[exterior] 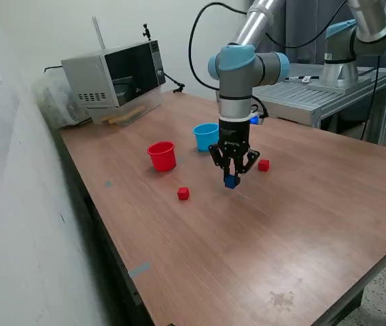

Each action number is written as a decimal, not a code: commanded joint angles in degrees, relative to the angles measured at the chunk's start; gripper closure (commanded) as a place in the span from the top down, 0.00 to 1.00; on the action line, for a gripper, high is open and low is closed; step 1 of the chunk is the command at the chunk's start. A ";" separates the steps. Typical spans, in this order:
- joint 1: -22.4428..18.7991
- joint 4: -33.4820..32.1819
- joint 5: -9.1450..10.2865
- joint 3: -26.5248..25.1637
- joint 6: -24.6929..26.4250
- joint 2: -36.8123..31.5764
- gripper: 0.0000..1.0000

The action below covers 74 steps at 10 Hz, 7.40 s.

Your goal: Place red objects in the red bin, and blue objects in the blue bin.

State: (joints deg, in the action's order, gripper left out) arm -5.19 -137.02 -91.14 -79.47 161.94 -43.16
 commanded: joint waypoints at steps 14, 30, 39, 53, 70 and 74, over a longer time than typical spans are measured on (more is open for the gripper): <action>17.85 17.93 -4.75 -14.92 -2.14 -32.44 0.00; 23.74 7.65 -4.58 -17.29 -0.57 -19.33 0.00; 22.78 7.90 -4.66 -20.35 -0.57 -23.96 1.00; -0.69 7.83 0.26 -32.26 -0.66 -32.73 1.00; 3.00 -2.82 5.62 -20.98 -1.28 -11.42 1.00; 2.91 -2.82 5.53 -22.12 -1.28 -11.51 1.00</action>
State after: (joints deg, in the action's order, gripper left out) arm -2.30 -139.79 -85.53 -100.89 160.70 -54.64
